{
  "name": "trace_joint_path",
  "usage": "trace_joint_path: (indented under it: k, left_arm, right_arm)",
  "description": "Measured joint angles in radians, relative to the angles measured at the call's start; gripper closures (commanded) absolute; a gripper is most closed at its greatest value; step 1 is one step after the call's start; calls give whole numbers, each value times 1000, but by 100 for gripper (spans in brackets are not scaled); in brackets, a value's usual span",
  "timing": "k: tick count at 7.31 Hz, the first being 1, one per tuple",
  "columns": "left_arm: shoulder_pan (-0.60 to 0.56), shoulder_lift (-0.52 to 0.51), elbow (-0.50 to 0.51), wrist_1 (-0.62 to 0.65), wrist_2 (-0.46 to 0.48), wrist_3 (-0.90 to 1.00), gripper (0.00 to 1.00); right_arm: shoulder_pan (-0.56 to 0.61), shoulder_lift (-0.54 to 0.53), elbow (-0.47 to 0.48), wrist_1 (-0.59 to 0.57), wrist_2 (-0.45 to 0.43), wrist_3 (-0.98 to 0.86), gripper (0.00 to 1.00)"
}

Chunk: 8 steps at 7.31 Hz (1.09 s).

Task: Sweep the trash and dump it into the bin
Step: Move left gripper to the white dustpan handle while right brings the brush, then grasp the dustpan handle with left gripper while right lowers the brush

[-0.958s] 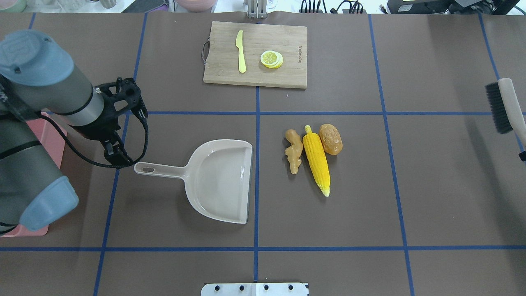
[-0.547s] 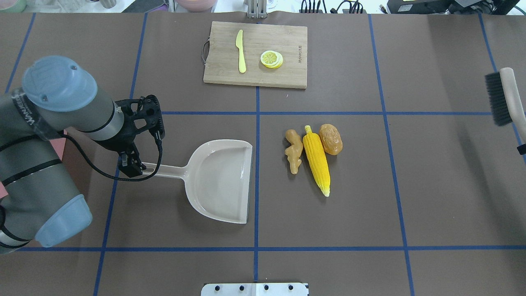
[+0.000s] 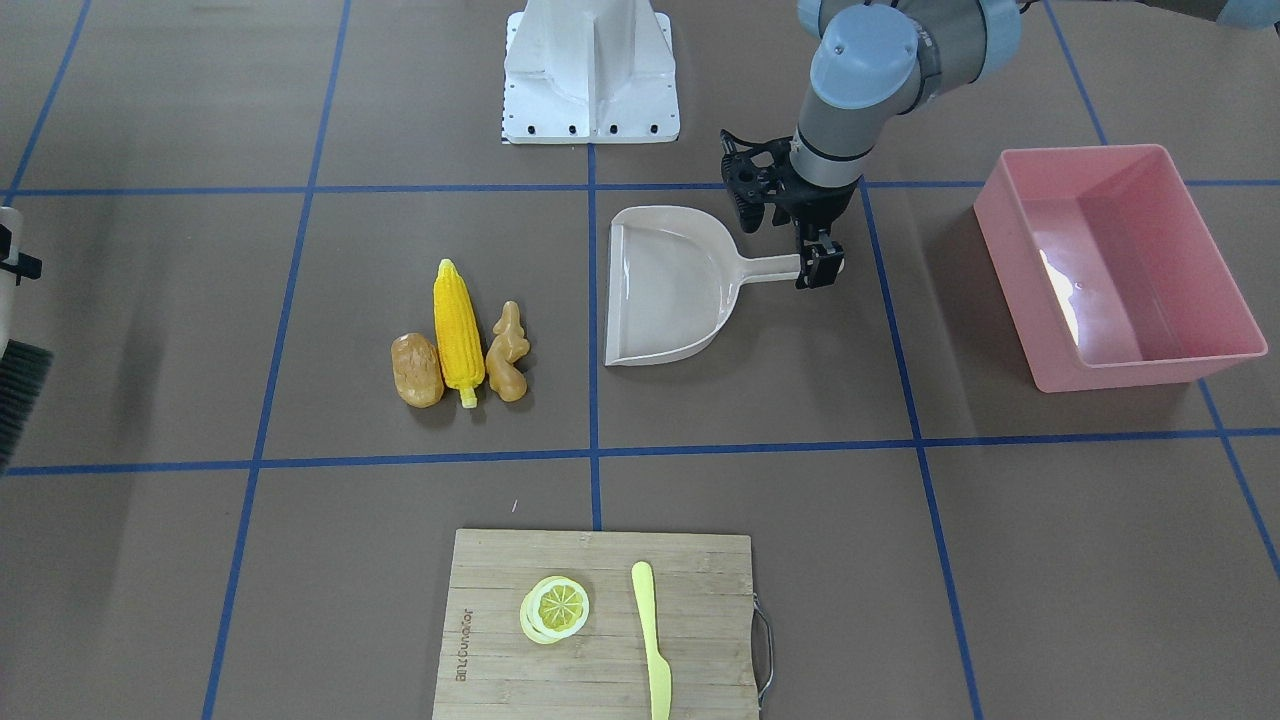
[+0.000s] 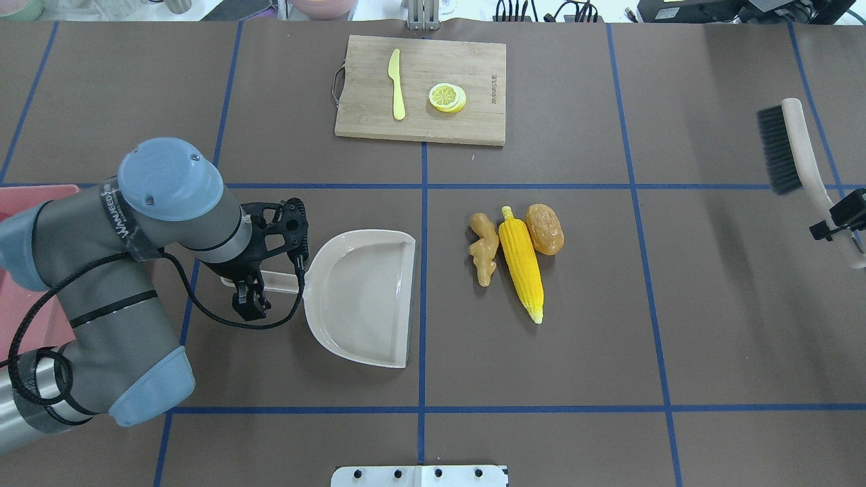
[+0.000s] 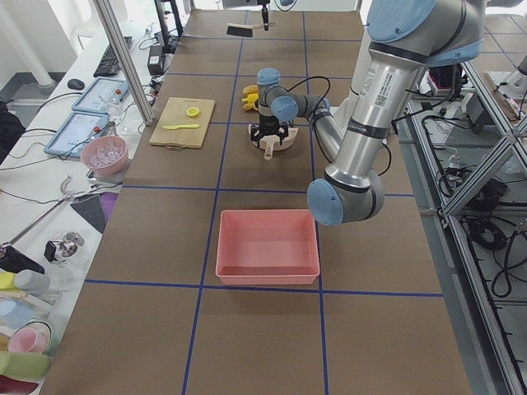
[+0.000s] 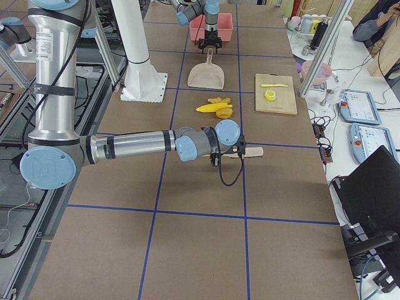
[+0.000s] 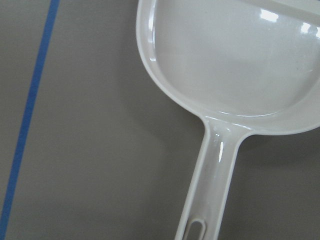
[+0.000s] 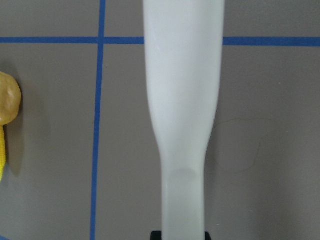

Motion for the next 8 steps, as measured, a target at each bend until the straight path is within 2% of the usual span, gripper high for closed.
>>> trace_joint_path:
  k: [2,3,5,6,7,8]
  left_arm:
    - [12,0,27,-15,14,1,1]
    - [13,1,45,-30,30,1,1]
    - [15,2,76,-60,44,2,2]
    - [17,3,84,-68,45,2,14]
    - [17,7,87,-80,45,2,59]
    - [17,17,87,-104,45,2,93]
  right_arm:
    - [-35,1,60,15,62,142,100]
    - [-70,1,77,62,77,224,100]
    - [-185,3,84,259,32,451,100]
    - [-263,9,83,378,-29,580,100]
    - [-344,23,80,474,-97,694,100]
    - [-420,49,73,534,-163,773,100]
